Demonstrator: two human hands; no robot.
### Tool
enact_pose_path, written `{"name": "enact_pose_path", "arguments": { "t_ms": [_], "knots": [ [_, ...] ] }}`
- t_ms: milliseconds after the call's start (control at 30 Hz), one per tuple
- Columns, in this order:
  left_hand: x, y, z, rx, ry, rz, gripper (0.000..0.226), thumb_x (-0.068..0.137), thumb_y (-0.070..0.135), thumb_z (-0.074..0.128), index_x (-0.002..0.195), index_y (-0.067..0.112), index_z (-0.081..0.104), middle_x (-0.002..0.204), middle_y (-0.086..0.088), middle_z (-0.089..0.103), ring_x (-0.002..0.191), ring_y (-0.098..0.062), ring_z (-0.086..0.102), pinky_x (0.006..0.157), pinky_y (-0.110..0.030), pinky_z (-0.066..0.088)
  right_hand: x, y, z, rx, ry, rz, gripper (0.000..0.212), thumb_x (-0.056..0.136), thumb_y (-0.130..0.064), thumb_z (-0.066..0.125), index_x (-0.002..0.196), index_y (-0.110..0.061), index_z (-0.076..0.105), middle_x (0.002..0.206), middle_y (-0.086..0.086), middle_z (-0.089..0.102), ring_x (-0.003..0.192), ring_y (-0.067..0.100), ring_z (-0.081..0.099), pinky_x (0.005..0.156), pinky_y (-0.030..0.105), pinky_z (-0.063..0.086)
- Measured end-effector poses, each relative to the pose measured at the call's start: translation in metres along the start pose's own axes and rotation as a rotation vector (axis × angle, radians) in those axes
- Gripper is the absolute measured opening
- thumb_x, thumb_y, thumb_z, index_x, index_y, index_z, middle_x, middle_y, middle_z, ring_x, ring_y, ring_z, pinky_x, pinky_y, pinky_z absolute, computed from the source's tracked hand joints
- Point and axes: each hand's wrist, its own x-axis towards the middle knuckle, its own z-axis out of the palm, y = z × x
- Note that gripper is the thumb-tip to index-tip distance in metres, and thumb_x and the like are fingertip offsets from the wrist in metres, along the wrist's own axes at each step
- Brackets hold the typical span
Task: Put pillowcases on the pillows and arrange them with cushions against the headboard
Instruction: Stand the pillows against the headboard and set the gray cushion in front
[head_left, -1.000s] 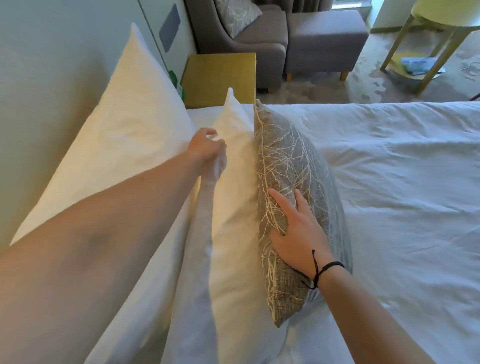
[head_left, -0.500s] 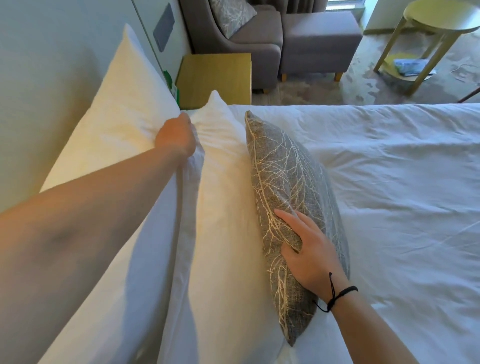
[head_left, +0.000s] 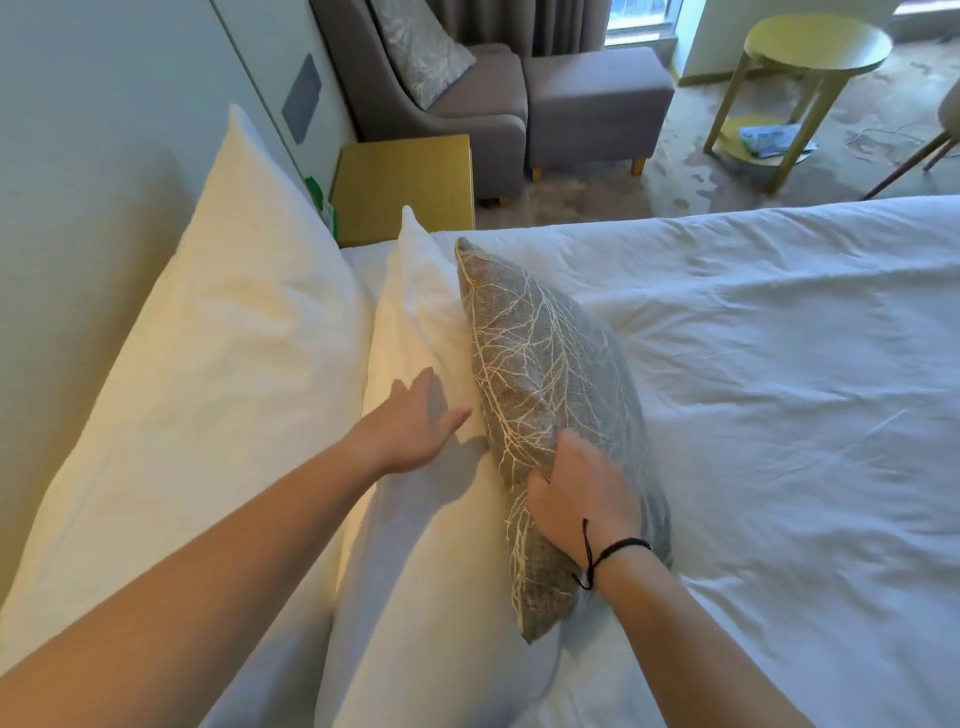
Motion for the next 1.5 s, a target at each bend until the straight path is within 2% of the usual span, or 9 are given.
{"name": "enact_pose_path", "arguments": {
  "t_ms": [100, 167, 267, 467, 600, 700, 867, 1333, 1500],
  "knots": [
    [-0.022, 0.013, 0.002, -0.175, 0.092, -0.002, 0.083, 0.083, 0.083, 0.022, 0.114, 0.018, 0.063, 0.120, -0.008, 0.066, 0.110, -0.021, 0.061, 0.087, -0.037, 0.041, -0.009, -0.019, 0.000, 0.018, 0.063, -0.099, 0.013, 0.089, -0.024, 0.052, 0.081, -0.022, 0.041, 0.073, -0.008, 0.046, 0.068, 0.017, 0.049, 0.062, 0.033, 0.039],
    [-0.038, 0.025, 0.006, -0.215, 0.160, 0.004, 0.079, 0.072, 0.094, 0.021, 0.061, 0.020, 0.049, 0.057, -0.001, 0.052, 0.055, -0.015, 0.053, 0.059, -0.034, 0.035, -0.016, -0.029, 0.005, 0.037, 0.070, -0.149, 0.015, 0.088, -0.023, 0.051, 0.079, -0.022, 0.040, 0.071, -0.009, 0.043, 0.069, 0.019, 0.049, 0.063, 0.034, 0.039],
    [-0.047, 0.038, 0.017, -0.139, 0.150, -0.029, 0.079, 0.066, 0.095, 0.035, 0.046, 0.018, 0.031, 0.039, 0.006, 0.030, 0.036, -0.011, 0.032, 0.048, -0.031, 0.026, -0.019, -0.028, 0.012, 0.107, 0.065, -0.169, 0.011, 0.088, -0.030, 0.054, 0.091, -0.020, 0.050, 0.086, -0.005, 0.056, 0.082, 0.021, 0.056, 0.072, 0.037, 0.047],
    [-0.033, 0.054, 0.042, -0.077, 0.272, -0.112, 0.048, 0.071, 0.067, 0.052, 0.060, 0.020, 0.054, 0.056, 0.006, 0.058, 0.057, -0.016, 0.058, 0.052, -0.028, 0.039, 0.012, 0.029, 0.012, 0.253, 0.041, -0.216, 0.053, 0.074, -0.078, 0.050, 0.112, -0.043, 0.058, 0.101, -0.016, 0.049, 0.090, 0.004, 0.049, 0.087, 0.039, 0.050],
    [-0.024, 0.051, 0.053, -0.085, 0.342, -0.074, 0.044, 0.081, 0.061, 0.054, 0.063, 0.022, 0.045, 0.059, 0.005, 0.052, 0.056, -0.016, 0.053, 0.050, -0.027, 0.030, 0.060, 0.097, 0.012, 0.336, -0.012, 0.035, 0.091, 0.068, -0.088, 0.051, 0.145, -0.043, 0.032, 0.150, -0.004, 0.035, 0.136, 0.018, 0.036, 0.109, 0.050, 0.036],
    [-0.020, 0.044, 0.057, -0.116, 0.369, 0.005, 0.048, 0.086, 0.055, 0.057, 0.059, 0.022, 0.036, 0.051, 0.006, 0.038, 0.047, -0.015, 0.040, 0.048, -0.027, 0.026, 0.081, 0.132, 0.027, 0.542, -0.130, 0.214, 0.112, 0.062, -0.087, 0.058, 0.154, -0.036, 0.019, 0.160, -0.003, 0.024, 0.143, 0.021, 0.030, 0.113, 0.043, 0.030],
    [-0.025, 0.025, 0.062, -0.170, 0.436, 0.092, 0.045, 0.090, 0.046, 0.057, 0.057, 0.020, 0.041, 0.046, 0.003, 0.046, 0.046, -0.012, 0.050, 0.045, -0.028, 0.031, 0.094, 0.141, 0.059, 0.659, -0.215, 0.212, 0.109, 0.062, -0.086, 0.062, 0.152, -0.045, 0.015, 0.160, -0.012, 0.021, 0.142, 0.011, 0.028, 0.103, 0.028, 0.026],
    [-0.075, -0.040, -0.015, -0.216, 0.658, 0.093, 0.050, 0.090, 0.045, 0.060, 0.054, 0.015, 0.042, 0.042, 0.001, 0.044, 0.043, -0.017, 0.046, 0.044, -0.030, 0.036, 0.105, 0.022, 0.111, 0.756, -0.363, 0.100, 0.107, 0.059, -0.094, 0.053, 0.150, -0.052, 0.014, 0.156, -0.017, 0.031, 0.139, 0.015, 0.037, 0.114, 0.045, 0.030],
    [-0.057, -0.024, 0.012, -0.113, 0.535, 0.017, 0.045, 0.093, 0.054, 0.051, 0.060, 0.024, 0.041, 0.055, 0.007, 0.050, 0.055, -0.012, 0.049, 0.049, -0.028, 0.030, 0.100, 0.042, 0.104, 0.729, -0.397, 0.180, 0.117, 0.053, -0.096, 0.053, 0.152, -0.047, 0.013, 0.156, -0.004, 0.034, 0.137, 0.023, 0.041, 0.113, 0.052, 0.033]
  ]
}}
